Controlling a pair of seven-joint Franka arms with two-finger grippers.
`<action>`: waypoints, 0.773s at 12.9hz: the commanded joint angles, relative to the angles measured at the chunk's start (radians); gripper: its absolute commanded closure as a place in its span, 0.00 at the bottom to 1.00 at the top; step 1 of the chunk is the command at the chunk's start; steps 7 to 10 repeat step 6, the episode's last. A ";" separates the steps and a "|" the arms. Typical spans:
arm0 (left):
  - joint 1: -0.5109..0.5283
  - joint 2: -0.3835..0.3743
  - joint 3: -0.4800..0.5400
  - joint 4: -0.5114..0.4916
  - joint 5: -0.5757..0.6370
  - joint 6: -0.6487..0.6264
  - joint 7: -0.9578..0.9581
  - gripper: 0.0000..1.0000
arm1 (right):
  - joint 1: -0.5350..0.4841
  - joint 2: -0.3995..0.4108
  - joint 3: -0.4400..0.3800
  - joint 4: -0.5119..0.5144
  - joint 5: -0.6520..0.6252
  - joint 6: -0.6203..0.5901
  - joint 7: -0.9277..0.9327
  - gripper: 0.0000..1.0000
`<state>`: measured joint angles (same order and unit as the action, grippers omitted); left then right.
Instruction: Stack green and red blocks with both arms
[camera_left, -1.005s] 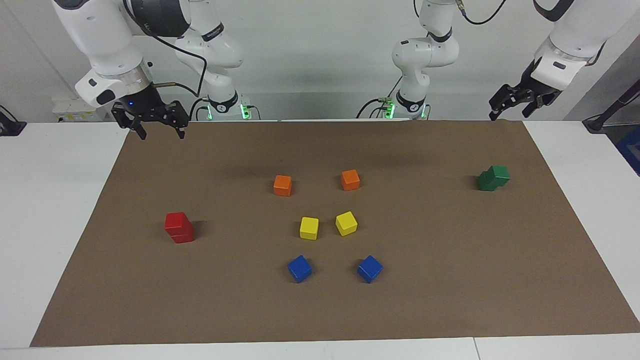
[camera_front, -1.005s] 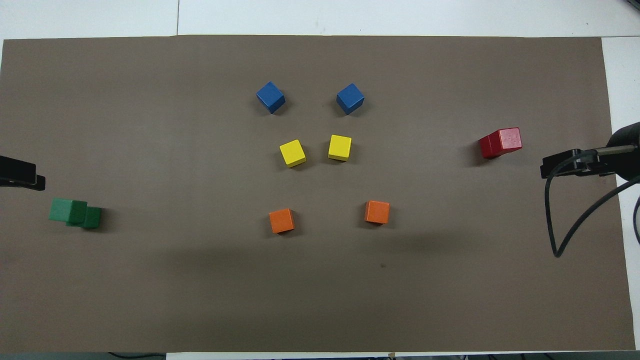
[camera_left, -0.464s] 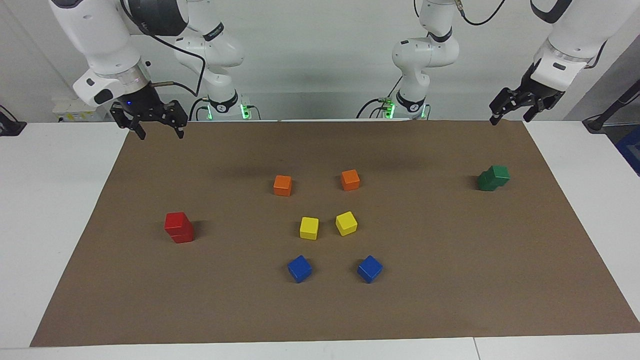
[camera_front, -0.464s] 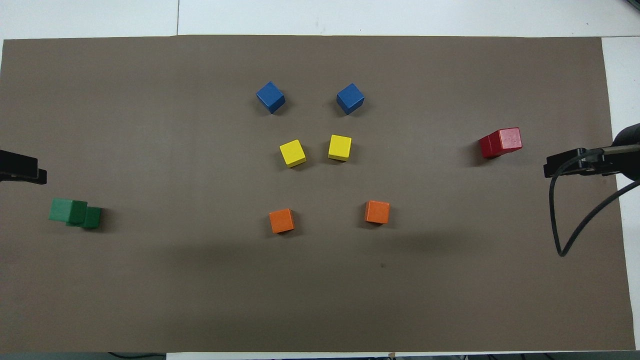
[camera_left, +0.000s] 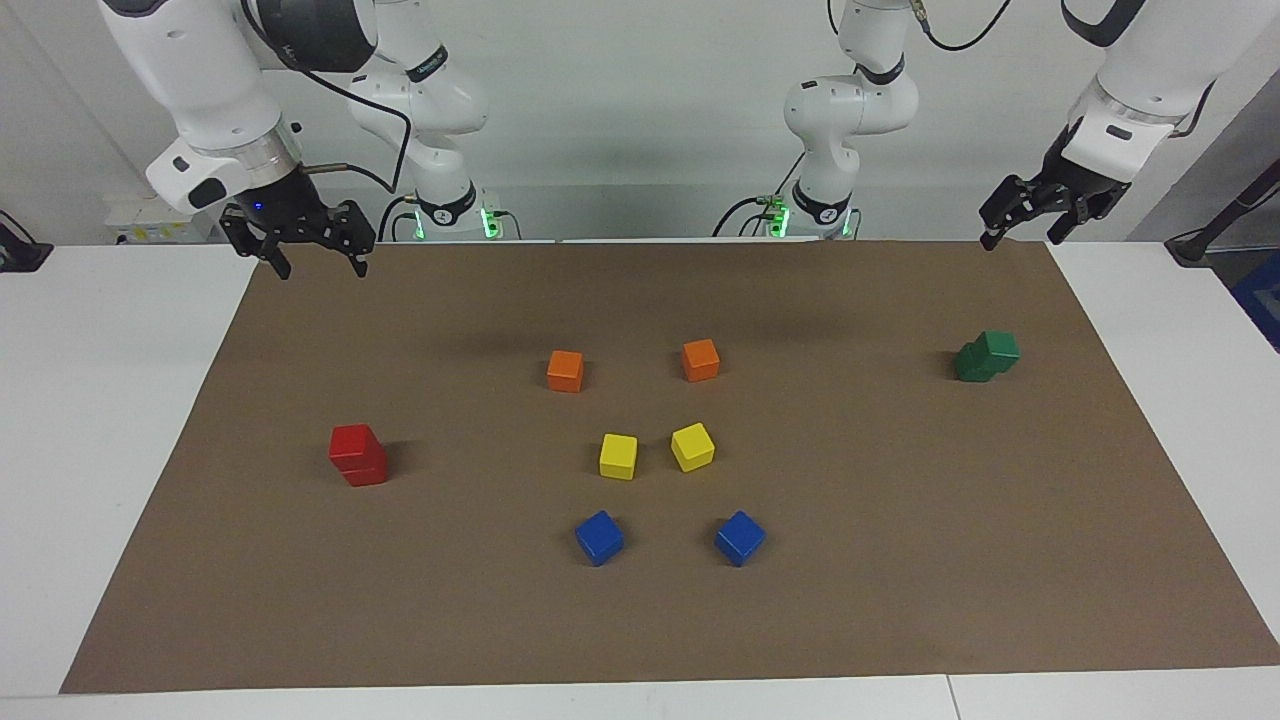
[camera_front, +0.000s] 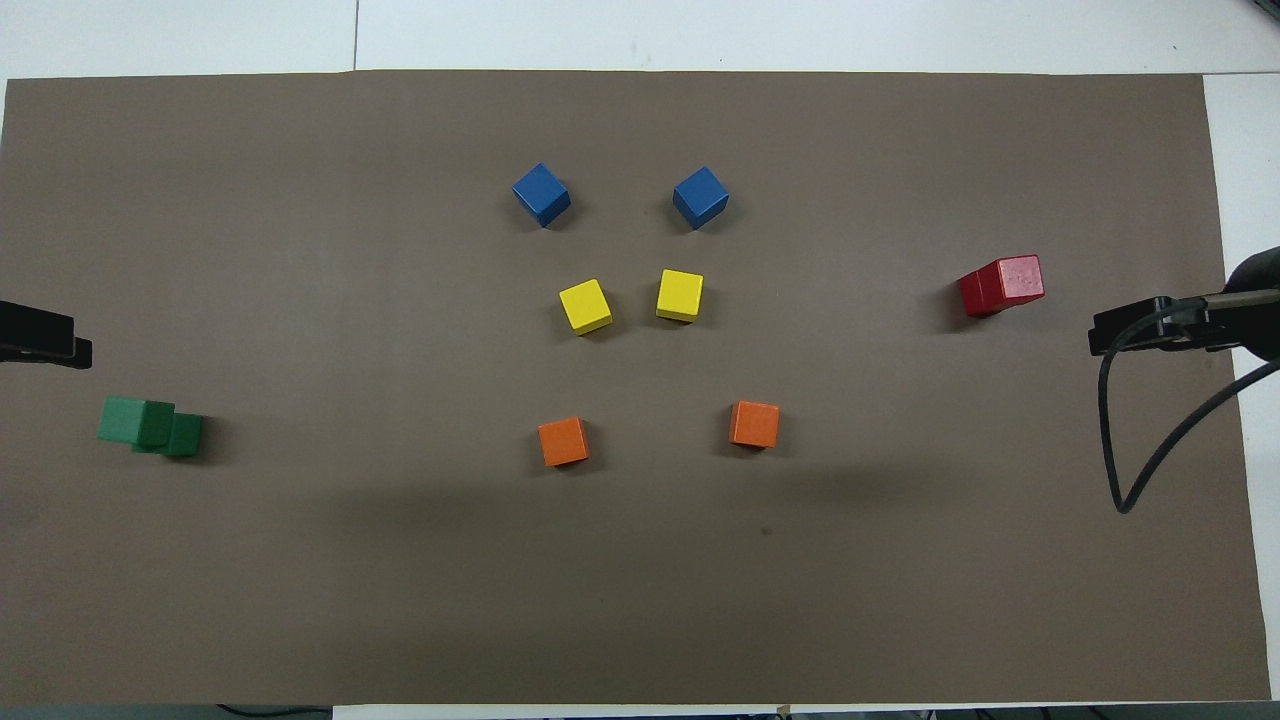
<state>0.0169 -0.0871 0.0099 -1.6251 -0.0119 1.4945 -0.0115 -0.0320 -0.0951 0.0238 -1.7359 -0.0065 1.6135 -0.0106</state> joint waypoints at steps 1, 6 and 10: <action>-0.017 -0.019 0.010 -0.019 0.029 0.017 0.012 0.00 | 0.008 0.003 -0.004 0.002 -0.024 -0.003 0.014 0.00; -0.015 -0.022 0.007 -0.021 0.027 0.015 0.010 0.00 | 0.008 -0.001 -0.002 -0.004 -0.024 -0.003 0.014 0.00; -0.015 -0.022 0.007 -0.021 0.027 0.015 0.010 0.00 | 0.008 -0.001 -0.002 -0.004 -0.024 -0.003 0.014 0.00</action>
